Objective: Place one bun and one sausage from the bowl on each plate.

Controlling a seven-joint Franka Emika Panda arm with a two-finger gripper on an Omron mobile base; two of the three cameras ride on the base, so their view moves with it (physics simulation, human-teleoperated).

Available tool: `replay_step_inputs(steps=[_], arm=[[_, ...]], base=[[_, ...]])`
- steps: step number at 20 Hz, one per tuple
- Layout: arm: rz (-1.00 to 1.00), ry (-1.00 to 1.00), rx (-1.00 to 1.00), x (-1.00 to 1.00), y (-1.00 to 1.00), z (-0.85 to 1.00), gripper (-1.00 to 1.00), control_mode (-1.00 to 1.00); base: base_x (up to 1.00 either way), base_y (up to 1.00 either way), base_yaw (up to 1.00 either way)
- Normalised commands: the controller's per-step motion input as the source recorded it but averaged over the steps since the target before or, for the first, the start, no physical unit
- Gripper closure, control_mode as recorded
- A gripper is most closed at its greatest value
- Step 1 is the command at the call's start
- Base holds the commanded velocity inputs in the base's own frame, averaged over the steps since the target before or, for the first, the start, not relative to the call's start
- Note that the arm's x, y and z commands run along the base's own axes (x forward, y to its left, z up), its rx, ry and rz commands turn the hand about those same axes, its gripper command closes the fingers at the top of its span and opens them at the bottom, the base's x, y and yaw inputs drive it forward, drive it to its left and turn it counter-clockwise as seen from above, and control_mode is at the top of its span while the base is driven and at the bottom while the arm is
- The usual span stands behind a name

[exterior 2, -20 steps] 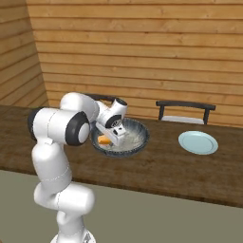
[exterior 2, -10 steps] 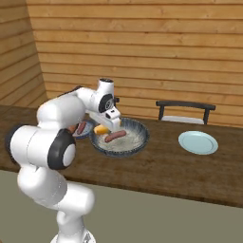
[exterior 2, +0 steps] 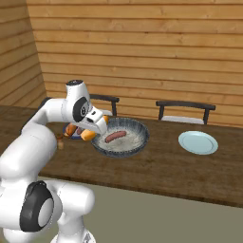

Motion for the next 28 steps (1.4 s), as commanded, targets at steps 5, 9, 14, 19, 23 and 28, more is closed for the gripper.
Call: replay_step_inputs(steps=[5, 9, 14, 19, 23, 28], arm=[[0.07, 0.0, 0.01, -0.2, -0.17, 0.0, 1.0, -1.0], [0.0, 0.0, 0.0, 0.0, 0.0, 0.0, 1.0, 1.0], [0.0, 0.0, 0.0, 0.0, 0.0, 0.0, 1.0, 1.0], [0.0, 0.0, 0.0, 0.0, 0.0, 0.0, 1.0, 1.0], [0.0, 0.0, 0.0, 0.0, 0.0, 0.0, 1.0, 1.0], [0.0, 0.0, 0.0, 0.0, 0.0, 0.0, 1.0, 1.0]], base=[[0.0, 0.0, 0.0], [0.0, 0.0, 0.0], [0.0, -0.68, 0.02], [0.01, -0.91, 0.0], [0.03, -0.44, 0.0], [0.48, -0.01, -0.02]])
